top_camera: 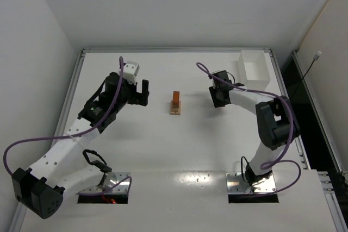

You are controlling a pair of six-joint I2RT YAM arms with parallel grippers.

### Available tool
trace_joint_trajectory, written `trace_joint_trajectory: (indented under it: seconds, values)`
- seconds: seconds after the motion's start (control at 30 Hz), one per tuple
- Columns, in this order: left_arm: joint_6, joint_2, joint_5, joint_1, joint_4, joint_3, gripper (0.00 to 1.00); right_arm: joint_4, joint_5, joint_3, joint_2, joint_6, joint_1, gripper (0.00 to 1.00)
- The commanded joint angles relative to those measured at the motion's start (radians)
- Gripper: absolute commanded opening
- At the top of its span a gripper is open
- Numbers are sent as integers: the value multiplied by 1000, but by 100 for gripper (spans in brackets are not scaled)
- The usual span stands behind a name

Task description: Build the wood block tower

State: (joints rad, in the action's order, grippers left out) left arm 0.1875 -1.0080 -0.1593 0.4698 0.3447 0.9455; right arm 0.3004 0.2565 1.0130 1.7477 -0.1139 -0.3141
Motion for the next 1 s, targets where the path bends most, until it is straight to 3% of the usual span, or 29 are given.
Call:
trace_joint_trajectory:
  seconds: [0.0, 0.1, 0.13, 0.23, 0.43, 0.57, 0.77, 0.93, 0.97]
  values:
    - [23, 12, -26, -14, -19, 29, 99, -1, 0, 59, 10, -29, 10, 0]
    - [23, 12, -26, -14, -19, 29, 99, 8, -23, 59, 10, -38, 10, 0]
    - [23, 12, -17, -25, -19, 29, 99, 22, -23, 49, 10, -49, 21, 7]
    - [32, 12, -17, -34, -19, 29, 99, 34, -46, 24, -2, -59, 21, 13]
    - [32, 12, 1, -56, -19, 29, 99, 34, -100, -25, -43, -70, 21, 20]
    - [41, 12, 12, -65, -10, 29, 99, 43, -126, -45, -65, -70, 21, 31]
    - [41, 12, 33, -65, -10, 29, 99, 52, -218, -80, -120, -70, 21, 57]
    - [50, 12, 43, -74, -10, 29, 99, 52, -250, -91, -177, -70, 21, 61]
    - [50, 12, 43, -74, -10, 29, 99, 52, -290, -91, -188, -70, 30, 56]
